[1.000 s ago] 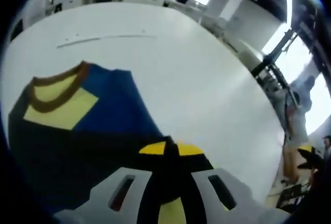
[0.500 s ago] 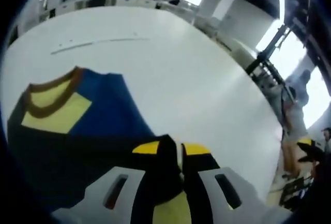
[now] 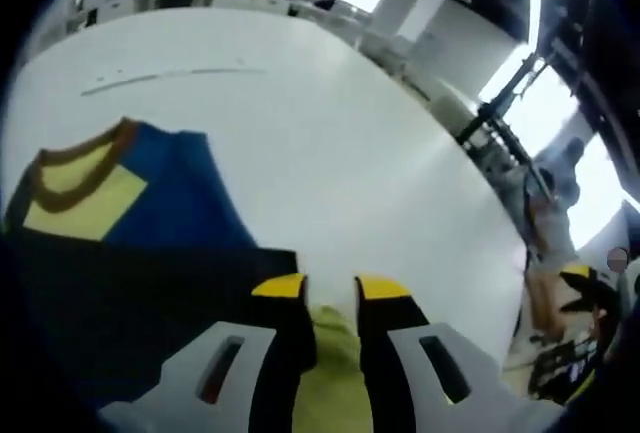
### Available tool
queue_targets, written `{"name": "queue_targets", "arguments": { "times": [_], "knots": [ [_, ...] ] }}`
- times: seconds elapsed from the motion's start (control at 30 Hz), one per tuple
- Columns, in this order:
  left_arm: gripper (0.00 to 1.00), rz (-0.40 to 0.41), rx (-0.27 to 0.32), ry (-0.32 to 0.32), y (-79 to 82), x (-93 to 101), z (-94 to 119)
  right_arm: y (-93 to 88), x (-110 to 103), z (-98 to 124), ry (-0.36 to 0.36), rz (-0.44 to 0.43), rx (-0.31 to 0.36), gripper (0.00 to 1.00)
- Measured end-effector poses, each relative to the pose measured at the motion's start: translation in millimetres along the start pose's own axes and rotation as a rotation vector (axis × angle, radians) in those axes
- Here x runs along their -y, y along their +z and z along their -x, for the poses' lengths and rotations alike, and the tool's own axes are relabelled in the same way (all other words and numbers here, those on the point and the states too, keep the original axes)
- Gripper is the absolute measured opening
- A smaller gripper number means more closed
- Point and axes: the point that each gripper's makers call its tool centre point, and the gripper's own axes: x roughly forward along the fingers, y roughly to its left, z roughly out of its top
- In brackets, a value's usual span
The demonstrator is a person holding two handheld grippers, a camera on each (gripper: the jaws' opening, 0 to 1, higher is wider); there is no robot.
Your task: Fold the garment on the visible template until the final outline fits inside the template.
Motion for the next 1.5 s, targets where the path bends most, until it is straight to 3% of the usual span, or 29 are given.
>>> {"name": "queue_targets", "arguments": {
  "times": [0.17,0.5,0.7,1.03,1.27,1.5],
  "knots": [
    [0.28,-0.06,0.011,-0.015,1.0,4.4,5.3,-2.1,-2.4,2.6,-0.005,0.0,-0.002,0.99],
    [0.36,-0.088,0.041,-0.004,8.6,-10.9,25.3,4.7,-12.4,0.5,0.018,0.025,0.005,1.0],
    [0.48,-0.136,0.065,0.021,2.8,-11.1,58.9,13.0,-15.4,-3.0,0.03,0.039,0.022,1.0],
    [0.75,-0.185,0.101,0.046,-0.1,-36.9,108.4,24.0,-28.7,-11.8,0.068,0.075,0.032,1.0],
    [0.85,-0.223,0.195,0.101,1.9,-50.3,168.6,26.7,-29.1,-21.7,0.098,0.128,0.017,1.0],
    [0.96,-0.232,0.215,0.115,-12.7,-58.3,216.4,32.9,-27.8,-26.9,0.103,0.133,0.025,1.0]
  ]
}}
